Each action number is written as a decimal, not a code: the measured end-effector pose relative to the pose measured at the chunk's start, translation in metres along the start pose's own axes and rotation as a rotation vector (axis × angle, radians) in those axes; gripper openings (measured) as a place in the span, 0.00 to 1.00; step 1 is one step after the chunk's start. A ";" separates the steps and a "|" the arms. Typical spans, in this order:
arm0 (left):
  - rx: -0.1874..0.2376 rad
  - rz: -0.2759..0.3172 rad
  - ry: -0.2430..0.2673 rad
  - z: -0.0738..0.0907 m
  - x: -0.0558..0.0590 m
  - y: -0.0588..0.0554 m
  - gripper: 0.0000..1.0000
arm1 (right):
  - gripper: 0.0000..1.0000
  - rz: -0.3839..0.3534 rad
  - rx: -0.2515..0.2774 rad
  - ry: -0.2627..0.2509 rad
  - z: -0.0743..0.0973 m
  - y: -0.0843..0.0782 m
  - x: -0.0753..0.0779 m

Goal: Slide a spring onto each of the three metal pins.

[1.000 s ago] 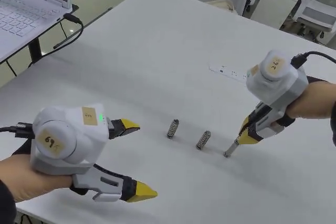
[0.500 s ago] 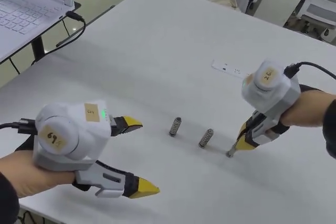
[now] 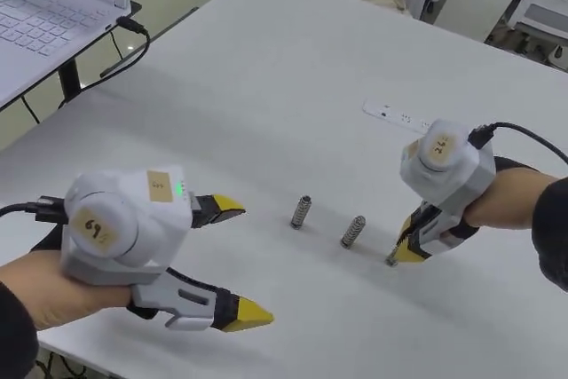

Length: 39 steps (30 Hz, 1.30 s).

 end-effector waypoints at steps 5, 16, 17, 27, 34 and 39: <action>0.000 0.001 0.000 0.000 0.001 0.000 0.70 | 0.09 -0.005 -0.001 0.001 -0.004 -0.001 0.000; 0.000 -0.001 -0.005 0.000 0.001 0.002 0.70 | 0.12 -0.003 0.013 -0.001 -0.006 -0.001 -0.002; 0.000 -0.001 -0.005 0.000 0.001 0.002 0.69 | 0.13 -0.002 0.013 -0.003 -0.006 -0.001 -0.002; 0.000 0.011 -0.002 0.000 0.001 0.002 0.70 | 0.28 -0.023 0.062 -0.033 -0.001 -0.005 -0.004; 0.001 0.015 -0.002 -0.003 0.002 0.005 0.70 | 0.43 -0.084 0.140 -0.054 0.003 -0.011 -0.008; -0.004 0.017 -0.004 -0.004 0.002 0.007 0.70 | 0.51 -0.132 0.231 -0.067 0.006 -0.016 -0.014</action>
Point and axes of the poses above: the centre of the closed fingertips' face, and the gripper's own axes: z roughly backward along the fingers, x roughly to its right, y roughly out of its top, the point moved 7 cm from there along z, roughly backward along the fingers, and after that the axes turned 8 degrees about x, right-handed, at the moved point
